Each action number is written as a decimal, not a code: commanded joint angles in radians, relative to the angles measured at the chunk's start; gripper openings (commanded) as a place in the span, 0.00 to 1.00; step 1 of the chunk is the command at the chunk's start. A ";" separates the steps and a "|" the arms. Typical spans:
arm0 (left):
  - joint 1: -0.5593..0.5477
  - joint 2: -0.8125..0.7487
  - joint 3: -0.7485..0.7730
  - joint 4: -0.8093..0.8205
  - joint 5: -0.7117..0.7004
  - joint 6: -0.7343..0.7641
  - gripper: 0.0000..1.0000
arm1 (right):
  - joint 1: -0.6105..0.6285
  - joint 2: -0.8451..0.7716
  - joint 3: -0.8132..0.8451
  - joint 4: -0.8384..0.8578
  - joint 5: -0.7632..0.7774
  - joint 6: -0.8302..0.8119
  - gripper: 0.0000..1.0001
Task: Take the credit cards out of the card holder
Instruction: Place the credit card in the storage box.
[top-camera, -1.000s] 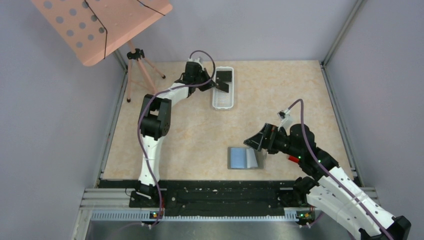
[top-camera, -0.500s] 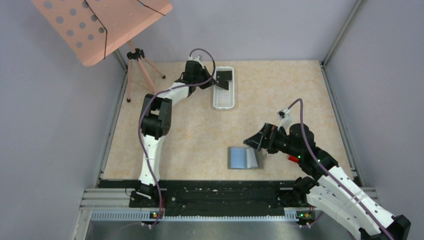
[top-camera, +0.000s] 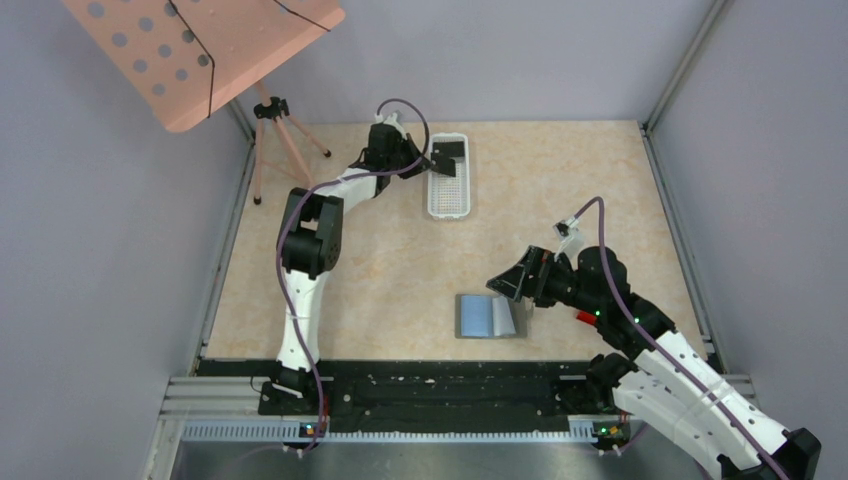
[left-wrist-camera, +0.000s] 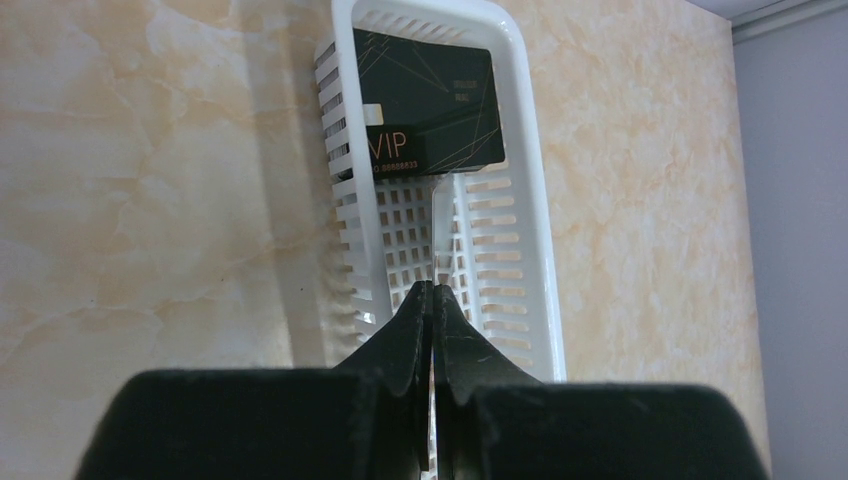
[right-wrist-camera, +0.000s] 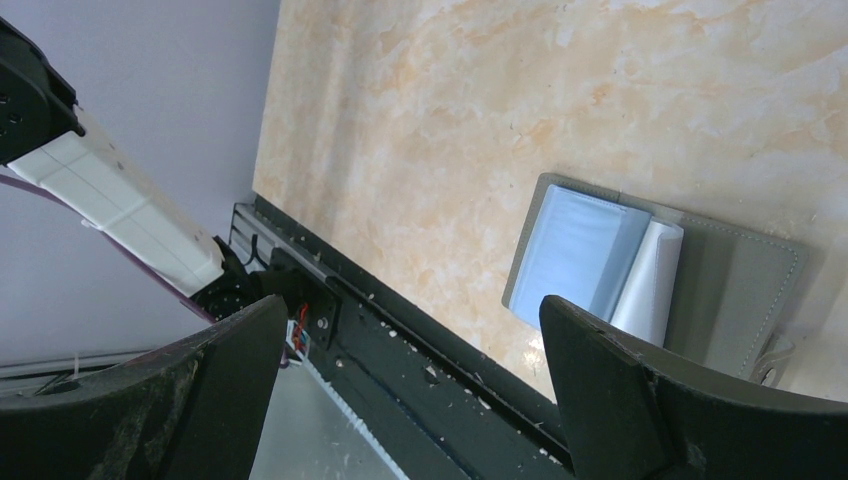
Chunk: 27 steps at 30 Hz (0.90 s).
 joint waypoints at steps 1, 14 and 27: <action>0.008 -0.100 -0.062 0.075 0.022 0.005 0.00 | -0.009 -0.003 0.044 0.026 -0.002 -0.009 0.96; 0.032 -0.082 -0.066 0.188 0.081 -0.124 0.00 | -0.009 -0.005 0.040 0.041 -0.004 -0.007 0.96; 0.054 0.025 0.082 0.197 0.074 -0.159 0.00 | -0.009 0.016 0.051 0.036 0.014 -0.009 0.96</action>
